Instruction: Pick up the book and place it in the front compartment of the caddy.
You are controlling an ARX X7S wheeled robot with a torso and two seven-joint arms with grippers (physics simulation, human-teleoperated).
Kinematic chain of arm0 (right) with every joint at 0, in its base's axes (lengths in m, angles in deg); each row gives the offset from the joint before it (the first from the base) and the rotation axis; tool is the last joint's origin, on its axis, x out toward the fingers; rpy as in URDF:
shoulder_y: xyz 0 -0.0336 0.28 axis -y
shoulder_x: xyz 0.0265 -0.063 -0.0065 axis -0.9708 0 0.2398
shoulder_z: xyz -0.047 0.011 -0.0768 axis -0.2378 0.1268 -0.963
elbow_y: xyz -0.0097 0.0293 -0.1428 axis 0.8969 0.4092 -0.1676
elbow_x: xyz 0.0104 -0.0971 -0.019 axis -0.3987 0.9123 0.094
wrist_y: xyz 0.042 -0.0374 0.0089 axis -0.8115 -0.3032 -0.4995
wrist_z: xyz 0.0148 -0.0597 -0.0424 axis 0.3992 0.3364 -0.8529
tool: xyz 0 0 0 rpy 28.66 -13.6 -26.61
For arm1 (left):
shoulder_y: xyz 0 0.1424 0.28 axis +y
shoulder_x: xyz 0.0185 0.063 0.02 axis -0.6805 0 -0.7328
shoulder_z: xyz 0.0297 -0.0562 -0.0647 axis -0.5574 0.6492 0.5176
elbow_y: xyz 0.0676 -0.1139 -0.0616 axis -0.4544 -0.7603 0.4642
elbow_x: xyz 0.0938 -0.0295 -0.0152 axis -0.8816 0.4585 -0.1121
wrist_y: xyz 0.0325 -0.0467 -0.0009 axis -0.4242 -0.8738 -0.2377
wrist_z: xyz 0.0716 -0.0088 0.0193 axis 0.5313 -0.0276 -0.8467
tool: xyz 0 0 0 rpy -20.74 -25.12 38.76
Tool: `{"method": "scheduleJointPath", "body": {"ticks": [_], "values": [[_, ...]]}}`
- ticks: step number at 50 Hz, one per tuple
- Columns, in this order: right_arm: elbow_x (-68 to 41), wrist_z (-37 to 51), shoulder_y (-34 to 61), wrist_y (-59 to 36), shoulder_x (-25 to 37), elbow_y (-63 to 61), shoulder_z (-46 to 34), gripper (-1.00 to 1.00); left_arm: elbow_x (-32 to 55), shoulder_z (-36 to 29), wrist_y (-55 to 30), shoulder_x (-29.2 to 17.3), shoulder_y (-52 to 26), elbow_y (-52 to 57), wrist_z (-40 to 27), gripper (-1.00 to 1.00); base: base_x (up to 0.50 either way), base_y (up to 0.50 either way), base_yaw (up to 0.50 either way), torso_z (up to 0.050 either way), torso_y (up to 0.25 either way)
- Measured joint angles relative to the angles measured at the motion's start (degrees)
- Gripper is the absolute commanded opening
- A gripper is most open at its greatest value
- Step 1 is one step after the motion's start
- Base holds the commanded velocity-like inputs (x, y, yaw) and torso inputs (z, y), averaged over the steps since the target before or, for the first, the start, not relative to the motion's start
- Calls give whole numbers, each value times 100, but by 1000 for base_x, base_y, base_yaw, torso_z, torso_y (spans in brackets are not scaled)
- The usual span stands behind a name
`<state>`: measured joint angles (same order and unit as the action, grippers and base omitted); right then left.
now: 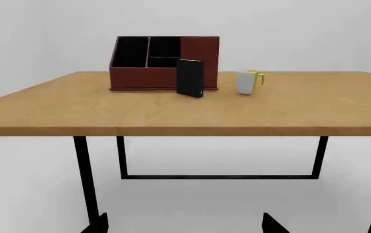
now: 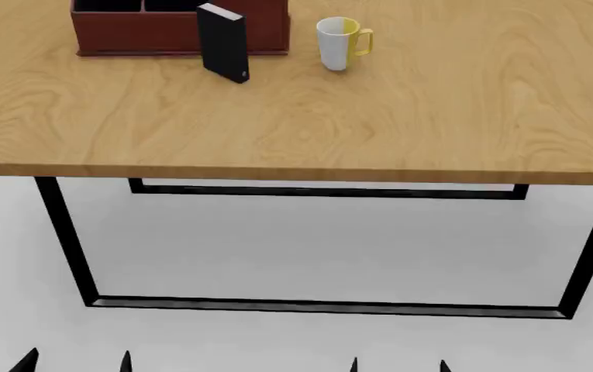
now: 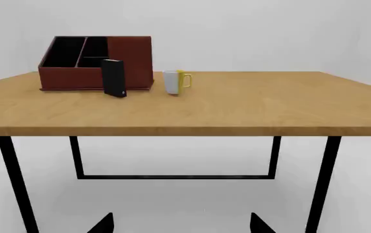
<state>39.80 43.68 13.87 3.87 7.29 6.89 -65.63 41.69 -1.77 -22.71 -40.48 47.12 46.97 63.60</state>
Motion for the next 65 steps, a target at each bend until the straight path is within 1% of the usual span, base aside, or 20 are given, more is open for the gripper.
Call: {"method": "scheduleJointPath", "body": {"ticks": [2,7,11,17,23,31,39,50,58,61,65], "values": [[-6,77,-77,8,16,-80,13,100,30,76,35,-20,60,79,-56,100,0,0,0,0,0],[-58,123,-46,-53,84,-128,-93,100,75,-9,-14,-65,31,70,-93,100,0,0,0,0,0],[-109,164,-14,-276,150,-372,-170,100,171,-74,-97,-120,23,150,-105,100,0,0,0,0,0],[-143,224,128,-1046,274,-1070,-297,100,210,-171,-309,-218,-21,297,-194,100,0,0,0,0,0],[-171,238,428,-2104,425,-1909,-407,100,213,-256,-851,-317,-46,703,-303,100,0,0,0,0,0],[-209,216,936,-3533,632,-2893,-510,100,306,-312,-1959,-457,-118,1609,-389,100,0,0,0,0,0],[-301,146,1536,-4919,799,-3714,-530,100,466,-314,-3362,-601,-376,2727,-457,100,0,0,0,0,0],[-450,34,2476,-6651,980,-4639,-500,100,771,-291,-5381,-738,-1006,4147,-454,100,0,0,0,0,0],[-526,-24,3037,-7552,1082,-5108,-444,100,1068,-148,-6764,-738,-1592,5020,-403,100,0,0,0,0,0],[-550,-36,3194,-7799,1094,-5246,-412,100,1321,-62,-7200,-770,-1812,5274,-488,100,0,0,0,0,0],[-563,-27,3342,-8032,1103,-5391,-371,100,2182,204,-7689,-898,-2111,5512,-956,100,0,0,0,0,0]]}}
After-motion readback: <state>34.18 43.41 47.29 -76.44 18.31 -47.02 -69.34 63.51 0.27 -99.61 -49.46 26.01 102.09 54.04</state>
